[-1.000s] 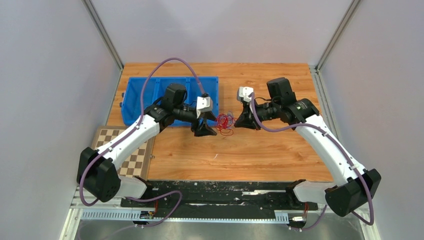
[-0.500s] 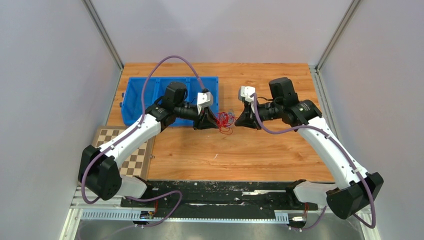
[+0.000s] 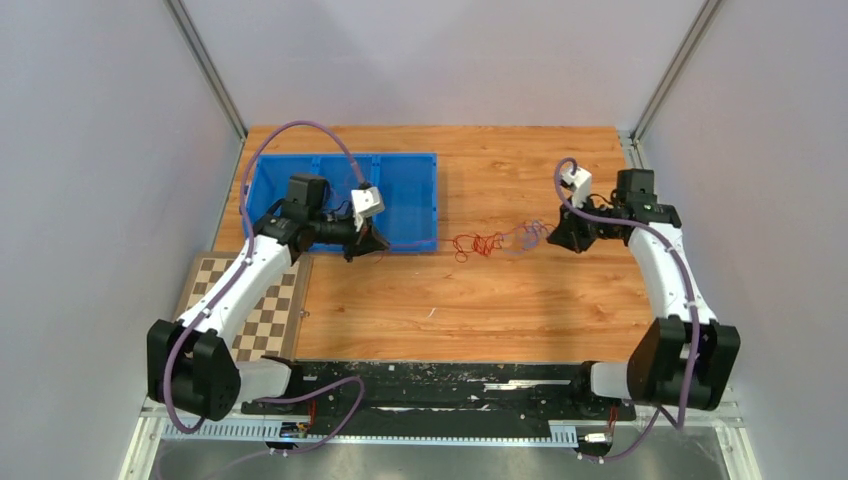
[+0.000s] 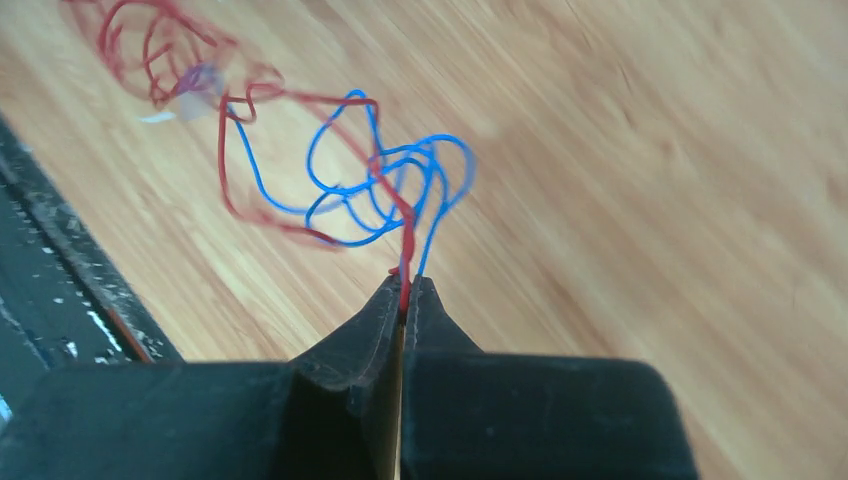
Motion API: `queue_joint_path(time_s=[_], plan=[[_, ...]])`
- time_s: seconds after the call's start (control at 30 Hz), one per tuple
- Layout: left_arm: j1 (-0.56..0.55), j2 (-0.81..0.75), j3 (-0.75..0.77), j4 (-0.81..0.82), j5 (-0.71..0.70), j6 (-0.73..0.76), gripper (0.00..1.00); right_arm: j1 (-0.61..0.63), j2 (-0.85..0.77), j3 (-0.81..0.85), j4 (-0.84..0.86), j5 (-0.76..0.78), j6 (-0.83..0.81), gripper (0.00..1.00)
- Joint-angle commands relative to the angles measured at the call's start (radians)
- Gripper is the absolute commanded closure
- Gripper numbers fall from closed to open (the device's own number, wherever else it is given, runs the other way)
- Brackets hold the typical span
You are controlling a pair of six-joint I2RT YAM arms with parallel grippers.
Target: Untangle the cables
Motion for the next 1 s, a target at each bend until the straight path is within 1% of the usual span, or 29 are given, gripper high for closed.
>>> queue_joint_path(time_s=[0.0, 0.07, 0.17, 0.27, 0.3, 0.37, 0.5, 0.67, 0.73, 0.83, 0.97], plan=[[0.098, -0.046, -0.047, -0.195, -0.062, 0.193, 1.00, -0.178, 0.085, -0.017, -0.050, 0.050, -0.139, 1.00], [0.155, -0.054, -0.060, -0.253, -0.079, 0.293, 1.00, -0.236, 0.133, -0.016, -0.049, 0.092, -0.172, 1.00], [0.246, -0.051, -0.067, -0.330, -0.098, 0.384, 1.00, -0.309, 0.210, -0.009, -0.048, 0.164, -0.219, 1.00], [0.303, -0.046, -0.068, -0.403, -0.125, 0.478, 1.00, -0.354, 0.278, 0.008, -0.042, 0.214, -0.243, 1.00], [0.337, -0.045, -0.069, -0.411, -0.131, 0.490, 1.00, -0.358, 0.298, 0.012, -0.041, 0.226, -0.245, 1.00], [0.370, -0.041, -0.071, -0.430, -0.142, 0.520, 1.00, -0.360, 0.323, 0.020, -0.036, 0.237, -0.241, 1.00], [0.415, -0.040, -0.080, -0.475, -0.197, 0.586, 1.00, -0.361, 0.357, 0.038, -0.026, 0.272, -0.221, 1.00], [0.553, -0.040, -0.120, -0.531, -0.253, 0.763, 1.00, -0.394, 0.402, 0.043, -0.008, 0.328, -0.250, 1.00], [0.595, -0.036, -0.120, -0.551, -0.275, 0.811, 1.00, -0.399, 0.411, 0.043, -0.004, 0.329, -0.250, 1.00], [0.615, -0.038, -0.094, -0.590, -0.278, 0.844, 1.00, -0.399, 0.405, 0.036, 0.001, 0.313, -0.244, 1.00], [0.621, -0.052, -0.081, -0.601, -0.289, 0.872, 1.00, -0.398, 0.417, 0.040, 0.003, 0.319, -0.232, 1.00]])
